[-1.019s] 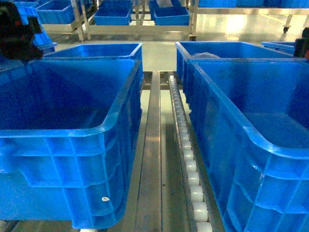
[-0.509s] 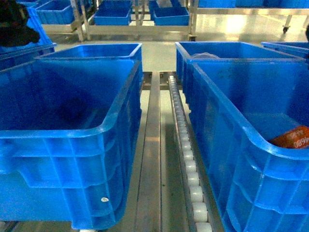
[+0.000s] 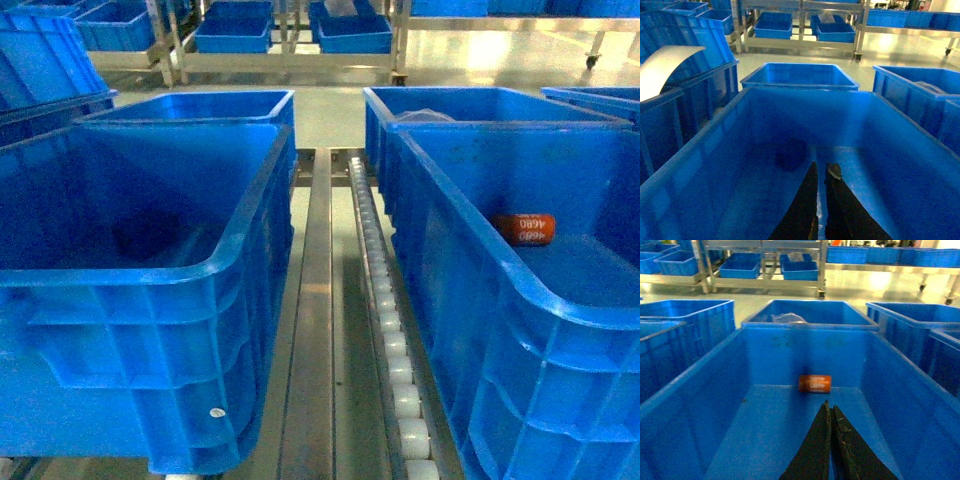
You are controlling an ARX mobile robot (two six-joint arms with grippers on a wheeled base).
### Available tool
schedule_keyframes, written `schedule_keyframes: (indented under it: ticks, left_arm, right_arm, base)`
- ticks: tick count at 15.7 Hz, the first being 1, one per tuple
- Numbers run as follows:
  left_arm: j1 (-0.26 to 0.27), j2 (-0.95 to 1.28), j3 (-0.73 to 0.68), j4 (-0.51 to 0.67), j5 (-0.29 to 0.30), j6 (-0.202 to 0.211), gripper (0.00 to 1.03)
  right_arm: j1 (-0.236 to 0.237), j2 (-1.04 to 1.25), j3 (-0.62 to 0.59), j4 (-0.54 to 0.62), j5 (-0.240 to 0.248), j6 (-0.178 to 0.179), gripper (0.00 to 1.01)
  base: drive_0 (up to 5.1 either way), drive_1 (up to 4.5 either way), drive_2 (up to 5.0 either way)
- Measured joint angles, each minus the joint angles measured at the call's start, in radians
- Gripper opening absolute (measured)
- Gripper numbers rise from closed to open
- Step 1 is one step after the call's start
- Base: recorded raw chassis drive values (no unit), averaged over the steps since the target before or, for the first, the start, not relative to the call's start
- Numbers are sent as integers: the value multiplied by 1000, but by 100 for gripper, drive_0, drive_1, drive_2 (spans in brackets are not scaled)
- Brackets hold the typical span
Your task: Sort blue parts and orange caps into right shelf containers
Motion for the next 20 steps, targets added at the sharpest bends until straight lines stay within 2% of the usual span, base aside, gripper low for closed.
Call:
schedule_keyframes:
  ticks: [1, 2, 3, 4, 5, 6, 16, 20]
  left_arm:
    - [-2, -47, -28, -19, 1, 0, 2]
    - [-2, -98, -56, -42, 0, 0, 2]
    - [-2, -142, -76, -64, 1, 0, 2]
    - [-2, -187, -95, -92, 1, 0, 2]
    - [-2, -207, -128, -47, 1, 0, 2]
    - [-2, -227, -155, -75, 1, 0, 2]
    - [-2, -706, -187, -499, 1, 0, 2]
    - [-2, -804, -187, -594, 1, 0, 2]
  right_arm:
    - [-21, -43, -23, -19, 2, 1, 2]
    - [-23, -71, -61, 21, -3, 1, 2]
    - [-23, -77, -84, 11, -5, 1, 2]
    - [-23, -119, -111, -38, -5, 1, 2]
    - [-23, -185, -123, -77, -4, 1, 2]
    - [-23, -256, -123, -121, -5, 1, 2]
    - [-23, -711, -146, -542, -5, 3, 2]
    - [-23, -801, -146, -630, -4, 3, 2]
  base:
    - [0, 0, 0]
    - [0, 0, 0]
    - [0, 0, 0]
    - [0, 0, 0]
    - [0, 0, 0]
    - [0, 0, 0]
    - [0, 0, 0]
    - [0, 0, 0]
